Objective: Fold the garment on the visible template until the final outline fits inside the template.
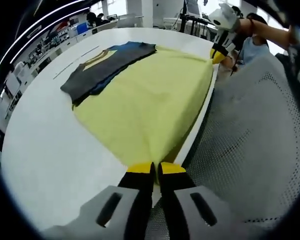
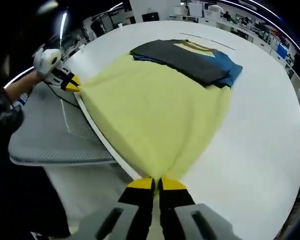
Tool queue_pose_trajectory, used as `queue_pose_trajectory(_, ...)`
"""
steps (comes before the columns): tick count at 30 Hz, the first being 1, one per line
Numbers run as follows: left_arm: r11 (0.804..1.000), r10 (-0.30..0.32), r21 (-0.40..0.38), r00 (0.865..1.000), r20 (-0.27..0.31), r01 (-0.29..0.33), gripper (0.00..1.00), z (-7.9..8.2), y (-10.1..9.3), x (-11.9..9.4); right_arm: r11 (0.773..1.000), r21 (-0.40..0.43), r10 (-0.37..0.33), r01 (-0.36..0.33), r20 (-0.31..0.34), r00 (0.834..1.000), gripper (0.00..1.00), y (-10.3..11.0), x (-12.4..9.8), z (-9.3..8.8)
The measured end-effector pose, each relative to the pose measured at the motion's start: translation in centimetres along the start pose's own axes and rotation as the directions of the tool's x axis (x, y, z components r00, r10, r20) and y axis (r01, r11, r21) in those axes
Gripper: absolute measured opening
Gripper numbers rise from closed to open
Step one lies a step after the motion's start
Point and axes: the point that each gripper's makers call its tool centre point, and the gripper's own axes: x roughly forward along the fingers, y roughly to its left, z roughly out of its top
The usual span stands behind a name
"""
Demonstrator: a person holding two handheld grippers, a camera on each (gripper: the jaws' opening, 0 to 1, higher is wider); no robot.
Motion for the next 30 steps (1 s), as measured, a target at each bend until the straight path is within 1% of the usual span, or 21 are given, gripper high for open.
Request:
queue_pose_trajectory(10, 0.998, -0.045, -0.044, 0.998, -0.041, 0.044, 0.01, -0.7, -1.4, -0.9, 1.0, 0.009, 0.027, -0.027, -0.026, 0.999, 0.0, 1.4, -0.5, -1.1)
queue_pose_trajectory(13, 0.998, -0.054, -0.021, 0.998, -0.026, 0.053, 0.01, -0.6, -1.7, -1.3, 1.0, 0.0, 0.03, -0.03, -0.036, 0.999, 0.0, 1.6, -0.8, -1.2)
queue_pose_trajectory(15, 0.999, -0.047, -0.018, 0.999, -0.024, 0.047, 0.01, -0.5, -1.6, -1.5, 0.999, 0.012, 0.037, -0.036, -0.043, 0.998, 0.0, 1.7, -0.9, -1.2)
queue_pose_trajectory(21, 0.999, -0.028, -0.028, 1.0, 0.009, 0.028, 0.01, 1.1, -0.5, -2.3, 1.0, 0.002, 0.012, -0.012, -0.017, 1.0, 0.0, 0.9, -1.5, 0.1)
queue_pose_trajectory(26, 1.0, 0.004, 0.008, 1.0, 0.02, -0.004, 0.01, 2.3, 0.5, -2.7, 1.0, 0.008, -0.025, 0.025, 0.021, 0.999, 0.0, -0.1, -2.4, 2.0)
queue_pose_trajectory(30, 0.999, 0.033, 0.002, 0.999, 0.04, -0.033, 0.01, 3.4, 1.6, -3.1, 0.999, -0.007, -0.05, 0.051, 0.044, 0.998, 0.0, -0.8, -2.8, 3.3)
